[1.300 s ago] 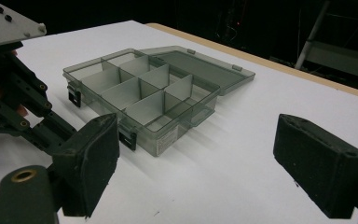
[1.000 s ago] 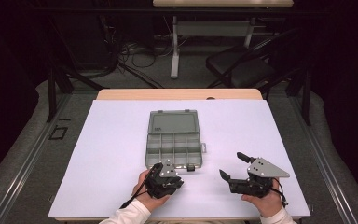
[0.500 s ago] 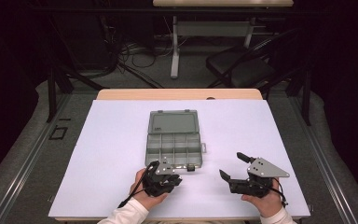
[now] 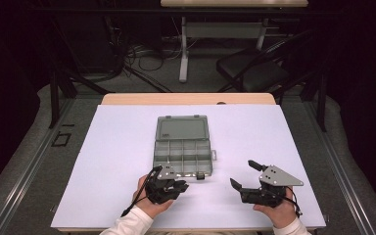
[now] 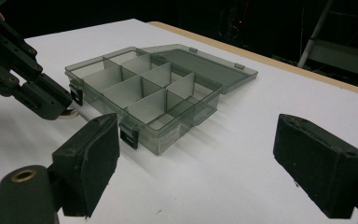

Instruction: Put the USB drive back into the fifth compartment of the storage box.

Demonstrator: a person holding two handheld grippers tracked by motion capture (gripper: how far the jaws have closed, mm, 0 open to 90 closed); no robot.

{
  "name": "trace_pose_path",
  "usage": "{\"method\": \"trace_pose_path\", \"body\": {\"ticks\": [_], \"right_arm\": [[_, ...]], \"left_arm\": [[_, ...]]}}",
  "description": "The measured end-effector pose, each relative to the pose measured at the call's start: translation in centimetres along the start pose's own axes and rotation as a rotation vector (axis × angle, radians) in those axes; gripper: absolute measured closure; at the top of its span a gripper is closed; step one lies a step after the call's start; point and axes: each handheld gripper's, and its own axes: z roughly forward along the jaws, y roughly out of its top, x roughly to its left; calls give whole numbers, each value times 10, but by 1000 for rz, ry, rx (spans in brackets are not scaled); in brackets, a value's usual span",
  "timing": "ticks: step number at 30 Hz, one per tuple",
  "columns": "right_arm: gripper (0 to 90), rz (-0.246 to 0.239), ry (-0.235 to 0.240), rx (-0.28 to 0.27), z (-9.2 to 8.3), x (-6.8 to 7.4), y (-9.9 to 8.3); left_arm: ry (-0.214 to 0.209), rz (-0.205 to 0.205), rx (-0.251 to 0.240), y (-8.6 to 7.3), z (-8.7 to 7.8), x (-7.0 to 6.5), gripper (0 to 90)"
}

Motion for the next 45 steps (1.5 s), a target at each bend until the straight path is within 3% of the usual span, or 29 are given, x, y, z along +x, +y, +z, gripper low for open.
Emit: {"method": "trace_pose_path", "body": {"ticks": [25,45], "right_arm": [[146,-3,4,2,0,0,0],[146,-4,7,4,0,0,-1]], "left_arm": [[53,-51,-47,1,-24,21,791],[116,-100,-76,-2,-42,46,791]]}}
